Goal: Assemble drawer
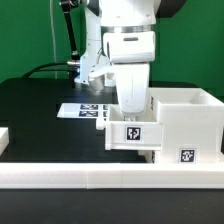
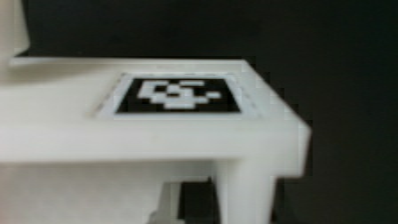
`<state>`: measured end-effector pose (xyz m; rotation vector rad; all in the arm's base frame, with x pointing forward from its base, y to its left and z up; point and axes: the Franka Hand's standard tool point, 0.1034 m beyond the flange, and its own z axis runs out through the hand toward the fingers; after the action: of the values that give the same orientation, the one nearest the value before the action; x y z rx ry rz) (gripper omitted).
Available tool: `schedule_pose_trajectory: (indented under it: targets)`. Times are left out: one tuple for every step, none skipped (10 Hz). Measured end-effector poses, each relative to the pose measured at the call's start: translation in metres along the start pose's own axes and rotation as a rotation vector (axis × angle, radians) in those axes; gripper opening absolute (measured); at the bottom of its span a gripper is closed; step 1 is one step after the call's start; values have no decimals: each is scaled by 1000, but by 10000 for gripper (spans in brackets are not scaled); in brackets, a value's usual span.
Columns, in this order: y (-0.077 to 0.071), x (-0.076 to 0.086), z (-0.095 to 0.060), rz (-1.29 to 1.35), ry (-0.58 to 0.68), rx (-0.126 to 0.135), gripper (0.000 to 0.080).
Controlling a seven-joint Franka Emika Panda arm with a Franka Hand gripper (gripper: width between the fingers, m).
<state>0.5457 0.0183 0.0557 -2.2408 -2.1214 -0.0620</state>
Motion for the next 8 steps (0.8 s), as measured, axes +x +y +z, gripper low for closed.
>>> schedule_pose_trajectory:
  targets:
    - [-1,-3,0,8,3,-8,38]
    - [0,-2,0,7,3,-8,38]
    - [0,-2,0,7,3,-8,38]
    - [-1,-2,1,-1,0,-8,38]
    - [-1,0,1,-22,-9,-8,38]
    - [-2,1,0,-28,-15,-7,38]
    - [-2,-1,0,-8,-13,-8,38]
    - [-3,-4,0,0,-12,-11,38]
